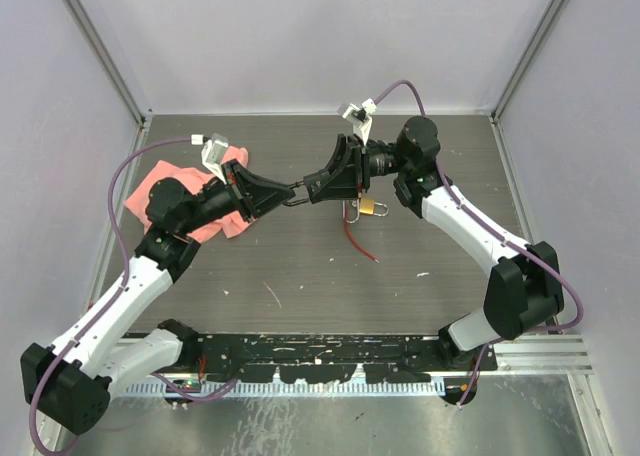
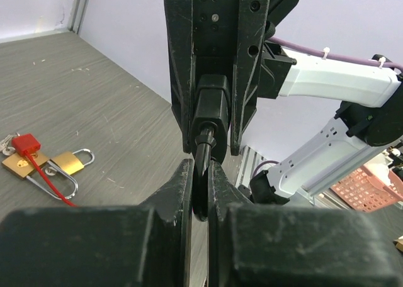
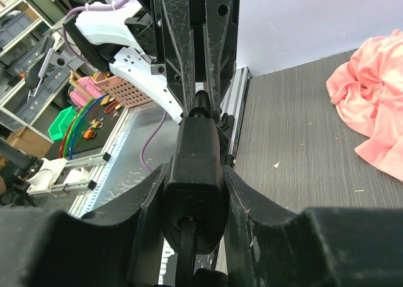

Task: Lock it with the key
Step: Lock the lock.

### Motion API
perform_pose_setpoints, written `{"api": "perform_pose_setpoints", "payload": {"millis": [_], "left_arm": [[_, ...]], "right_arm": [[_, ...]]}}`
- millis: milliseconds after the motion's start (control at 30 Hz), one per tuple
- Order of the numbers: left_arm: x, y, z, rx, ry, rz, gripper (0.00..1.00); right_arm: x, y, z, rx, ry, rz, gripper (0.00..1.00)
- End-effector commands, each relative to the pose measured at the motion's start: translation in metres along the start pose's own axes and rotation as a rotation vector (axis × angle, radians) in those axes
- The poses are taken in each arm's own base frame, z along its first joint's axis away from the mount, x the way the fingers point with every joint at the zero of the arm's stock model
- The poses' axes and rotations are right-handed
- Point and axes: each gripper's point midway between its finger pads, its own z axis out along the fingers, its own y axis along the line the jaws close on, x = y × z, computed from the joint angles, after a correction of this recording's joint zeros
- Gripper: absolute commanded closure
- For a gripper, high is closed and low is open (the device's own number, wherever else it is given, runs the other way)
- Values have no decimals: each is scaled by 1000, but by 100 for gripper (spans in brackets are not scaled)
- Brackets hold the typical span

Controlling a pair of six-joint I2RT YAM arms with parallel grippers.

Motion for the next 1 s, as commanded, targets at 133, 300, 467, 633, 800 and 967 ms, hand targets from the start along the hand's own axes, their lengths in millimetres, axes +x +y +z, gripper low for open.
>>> {"api": "perform_pose_setpoints", "payload": {"millis": [133, 300, 467, 633, 800, 967], "left_arm": [[-22, -13, 11, 67, -82, 32, 100], [-13, -9, 15, 46, -52, 52, 100], [-6, -2, 18, -10, -9, 123, 100], [7, -7, 32, 22, 17, 126, 100], [6, -5, 28, 4, -12, 135, 100], [4, 3, 17, -36, -27, 98, 92]], "right_arm": [[-23, 33, 17, -62, -10, -144, 99], [-23, 34, 21, -72, -8, -142, 99], [-17, 34, 30, -91, 5, -121, 99], [-14, 28, 39, -93, 4, -110, 99], [-15, 23, 32, -69, -2, -130, 99], [-23, 13, 11, -13, -33, -143, 99]]}}
